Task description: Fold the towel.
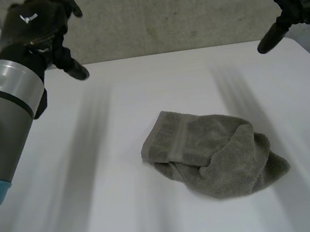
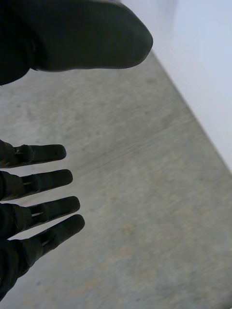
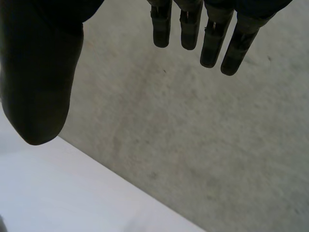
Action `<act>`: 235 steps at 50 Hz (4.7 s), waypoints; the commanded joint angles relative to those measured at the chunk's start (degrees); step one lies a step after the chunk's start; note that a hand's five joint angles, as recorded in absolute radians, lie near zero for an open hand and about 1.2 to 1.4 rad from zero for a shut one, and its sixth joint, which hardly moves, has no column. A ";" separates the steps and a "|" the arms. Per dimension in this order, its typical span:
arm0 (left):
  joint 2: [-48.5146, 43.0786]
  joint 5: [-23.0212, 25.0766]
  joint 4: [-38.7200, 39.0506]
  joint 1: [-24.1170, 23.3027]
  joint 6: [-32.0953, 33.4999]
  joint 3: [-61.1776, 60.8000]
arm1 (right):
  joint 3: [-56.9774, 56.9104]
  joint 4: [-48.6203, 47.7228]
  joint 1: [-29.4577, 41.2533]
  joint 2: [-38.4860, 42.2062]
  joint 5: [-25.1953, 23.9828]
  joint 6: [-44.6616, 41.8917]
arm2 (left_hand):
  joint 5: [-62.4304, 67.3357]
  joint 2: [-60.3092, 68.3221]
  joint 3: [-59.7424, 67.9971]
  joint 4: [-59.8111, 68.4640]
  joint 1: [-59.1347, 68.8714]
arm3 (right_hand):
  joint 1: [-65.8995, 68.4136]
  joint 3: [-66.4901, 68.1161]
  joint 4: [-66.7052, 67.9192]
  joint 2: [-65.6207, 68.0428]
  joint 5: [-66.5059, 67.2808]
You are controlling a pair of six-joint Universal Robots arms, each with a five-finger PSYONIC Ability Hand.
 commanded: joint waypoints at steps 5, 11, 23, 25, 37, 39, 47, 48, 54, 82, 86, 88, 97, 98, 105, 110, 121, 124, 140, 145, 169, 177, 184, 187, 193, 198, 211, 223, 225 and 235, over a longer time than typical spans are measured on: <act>-4.00 -0.29 -5.29 0.01 -0.06 2.68 | -0.90 1.31 0.20 3.91 6.12 -0.80 | -15.14 -8.25 -6.41 -6.98 -9.93 | -2.89 -3.26 -4.06 -3.97 -2.91; -3.91 -0.29 -5.46 0.10 -0.06 3.03 | -0.90 1.31 0.20 4.27 6.82 -0.71 | -15.48 -8.59 -6.74 -7.31 -10.26 | -2.89 -3.26 -4.06 -3.97 -2.91; -3.91 0.06 -5.29 0.01 -0.06 2.51 | -0.56 1.75 0.38 4.36 7.45 -1.06 | -17.32 -10.44 -8.59 -9.16 -12.11 | -2.89 -3.26 -4.06 -3.97 -2.91; -3.91 0.41 -5.20 0.01 0.29 1.98 | 0.23 3.67 0.55 4.27 6.48 -2.29 | -17.33 -10.44 -8.60 -9.16 -12.12 | -2.89 -3.26 -4.06 -3.97 -2.91; -18.56 3.39 -1.61 -7.18 1.17 0.48 | 15.59 10.10 -0.32 3.92 3.31 -19.68 | -17.16 -10.27 -8.43 -9.00 -11.95 | -2.89 -3.26 -4.06 -3.97 -2.91; -21.40 4.90 -0.72 -8.07 1.88 1.10 | 18.17 9.66 -0.41 4.09 3.22 -20.75 | -16.82 -9.94 -8.09 -8.66 -11.61 | -2.89 -3.26 -4.06 -3.97 -2.91; -32.03 10.08 0.69 -11.68 9.96 3.83 | 26.43 4.04 0.03 8.05 0.15 -20.75 | -14.13 -7.24 -5.40 -5.97 -8.92 | -2.64 -3.01 -3.81 -3.72 -2.65; -33.51 10.08 0.69 -12.63 11.62 4.35 | 27.13 2.56 0.11 8.83 -0.12 -20.67 | -10.30 -3.41 -1.57 -2.14 -5.09 | 1.36 0.99 0.19 0.28 1.34; -36.43 9.21 0.69 -14.05 15.41 4.88 | 27.66 -2.11 0.38 9.71 -0.21 -19.18 | 28.79 35.68 37.52 36.95 34.00 | 35.74 35.37 34.57 34.66 35.72; 7.17 5.07 -0.37 -10.36 15.41 -35.29 | 21.42 25.48 4.51 7.08 -24.38 -38.95 | 47.75 54.63 56.48 55.91 52.96 | 65.49 65.12 64.31 64.41 65.47; 10.67 10.68 -2.12 -10.19 15.50 -40.37 | 20.81 35.04 3.89 6.73 -25.43 -50.18 | 41.94 48.83 50.67 50.11 47.15 | 29.30 28.93 28.13 28.22 29.28; 11.46 11.22 -2.73 -10.01 15.59 -40.47 | 20.01 35.24 3.89 6.64 -25.61 -49.58 | 29.06 35.95 37.79 37.22 34.27 | 12.67 12.30 11.50 11.59 12.65; 11.82 12.01 -2.91 -1.59 15.33 -32.14 | 14.74 23.92 2.14 3.57 -25.70 -31.76 | -10.25 -3.36 -1.51 -2.08 -5.03 | 1.90 1.53 0.73 0.82 1.89; 11.82 12.02 -2.91 -1.57 15.32 -32.12 | 14.74 23.90 2.14 3.57 -25.69 -31.74 | -10.26 -3.38 -1.53 -2.10 -5.05 | 1.90 1.53 0.73 0.82 1.89; 4.91 12.19 -2.39 1.15 13.92 -21.86 | 15.00 20.91 -2.78 2.77 -24.90 -24.28 | -11.61 -4.72 -2.88 -3.45 -6.40 | 2.07 1.70 0.90 0.99 2.05; -3.35 12.19 -2.65 1.15 10.94 -16.84 | 15.79 20.82 -4.28 3.47 -23.86 -21.55 | -11.27 -4.39 -2.54 -3.11 -6.06 | 3.41 3.04 2.24 2.33 3.40; -18.14 12.19 -8.70 -0.16 8.73 -10.42 | 16.94 18.11 -4.46 10.76 -12.87 -22.42 | -9.93 -3.04 -1.20 -1.77 -4.72 | 3.58 3.21 2.41 2.50 3.57; -19.29 11.84 -11.34 -0.08 8.65 -9.89 | 17.03 16.96 -4.46 12.87 -11.38 -23.29 | -7.75 -0.87 0.98 0.41 -2.54 | 3.58 3.21 2.41 2.50 3.57; -18.76 11.49 -12.84 0.63 8.82 -11.20 | 19.66 13.89 -4.54 16.66 -10.31 -27.52 | -5.05 1.84 3.68 3.11 0.16 | 10.31 9.94 9.14 9.23 10.30; -18.85 11.40 -12.67 0.63 8.99 -12.26 | 20.63 11.60 -4.46 17.80 -10.23 -27.52 | -4.55 2.34 4.19 3.62 0.67 | 10.48 10.11 9.31 9.40 10.46; -18.59 11.31 -12.58 0.98 9.17 -13.84 | 21.60 9.66 -3.75 20.09 -9.35 -27.43 | 9.92 16.81 18.65 18.09 15.13 | 46.82 46.44 45.64 45.73 46.80; -17.62 11.22 -12.23 1.51 9.17 -14.46 | 21.68 9.75 -3.84 18.68 -9.26 -26.64 | 7.23 14.12 15.96 15.40 12.44 | 60.27 59.90 59.10 59.19 60.26; -17.44 11.14 -11.79 1.59 9.17 -14.54 | 21.86 9.66 -3.93 15.09 -9.87 -26.20 | 6.90 13.78 15.63 15.06 12.11 | 67.09 66.72 65.92 66.01 67.07; -17.44 9.56 -11.35 2.12 9.17 -14.54 | 21.77 9.66 -3.93 13.33 -9.96 -25.42 | 5.22 12.11 13.95 13.38 10.43 | 67.11 66.74 65.94 66.03 67.09; -17.44 6.39 -10.91 2.56 9.26 -14.37 | 21.77 8.96 -3.93 10.77 -10.05 -24.71 | 1.34 8.23 10.08 9.51 6.56 | 67.11 66.74 65.94 66.03 67.09; -17.44 5.77 -11.00 2.74 9.26 -14.54 | 21.77 8.87 -3.84 10.07 -10.14 -24.71 | 1.34 8.23 10.08 9.51 6.56 | 67.11 66.74 65.94 66.03 67.09; -18.15 5.86 -11.09 2.74 9.26 -14.72 | 22.91 7.29 -3.67 10.42 -10.14 -24.80 | 1.01 7.90 9.74 9.17 6.22 | 67.11 66.74 65.94 66.03 67.09; -20.52 6.30 -11.00 2.30 9.08 -12.62 | 23.88 6.41 -3.84 10.42 -10.14 -24.80 | -2.53 4.36 6.21 5.64 2.69 | 67.11 66.74 65.94 66.03 67.09; -21.04 6.39 -11.00 2.12 9.00 -12.26 | 23.97 6.32 -3.84 10.42 -10.14 -24.80 | -2.53 4.36 6.21 5.64 2.69 | 67.11 66.74 65.94 66.03 67.09; -23.07 6.48 -11.09 0.28 8.73 -9.53 | 24.32 5.44 -4.28 10.42 -10.14 -25.06 | -2.53 4.36 6.21 5.64 2.69 | 67.11 66.74 65.94 66.03 67.09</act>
